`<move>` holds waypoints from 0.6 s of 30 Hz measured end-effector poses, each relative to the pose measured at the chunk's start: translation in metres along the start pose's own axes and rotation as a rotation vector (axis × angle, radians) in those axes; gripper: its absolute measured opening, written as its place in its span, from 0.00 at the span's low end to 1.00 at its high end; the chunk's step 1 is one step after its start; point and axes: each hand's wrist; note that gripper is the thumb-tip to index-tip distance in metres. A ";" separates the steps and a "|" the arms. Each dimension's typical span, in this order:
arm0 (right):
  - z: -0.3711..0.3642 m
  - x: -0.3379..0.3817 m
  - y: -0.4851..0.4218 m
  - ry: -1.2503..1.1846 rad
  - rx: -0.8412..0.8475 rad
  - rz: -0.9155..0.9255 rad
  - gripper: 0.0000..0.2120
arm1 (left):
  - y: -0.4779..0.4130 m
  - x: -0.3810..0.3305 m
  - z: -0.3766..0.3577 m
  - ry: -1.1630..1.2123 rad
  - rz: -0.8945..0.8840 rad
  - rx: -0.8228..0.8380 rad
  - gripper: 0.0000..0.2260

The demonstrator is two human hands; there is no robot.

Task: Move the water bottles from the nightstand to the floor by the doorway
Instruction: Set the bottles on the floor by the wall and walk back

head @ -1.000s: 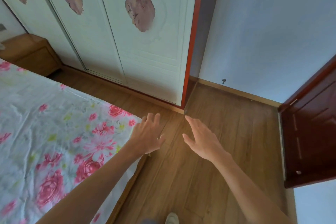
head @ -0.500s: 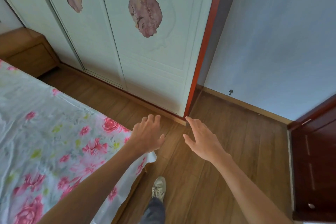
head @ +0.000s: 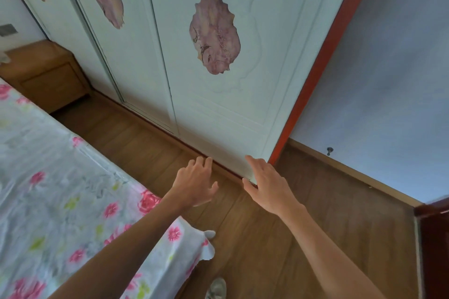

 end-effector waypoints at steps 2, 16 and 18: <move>0.006 -0.003 -0.021 0.015 0.007 0.007 0.31 | -0.016 0.008 0.006 0.000 0.018 0.006 0.32; 0.055 -0.046 -0.197 0.079 0.111 0.202 0.30 | -0.145 0.052 0.045 0.044 0.242 -0.009 0.30; 0.066 -0.055 -0.226 0.092 0.133 0.242 0.30 | -0.167 0.054 0.052 0.062 0.290 -0.017 0.30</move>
Point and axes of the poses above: each hand's wrist, its own y-axis away from the middle knuckle, its own z-axis out of the back of the hand, x = y × z, and after that the axes turned 11 degrees about x, right-handed
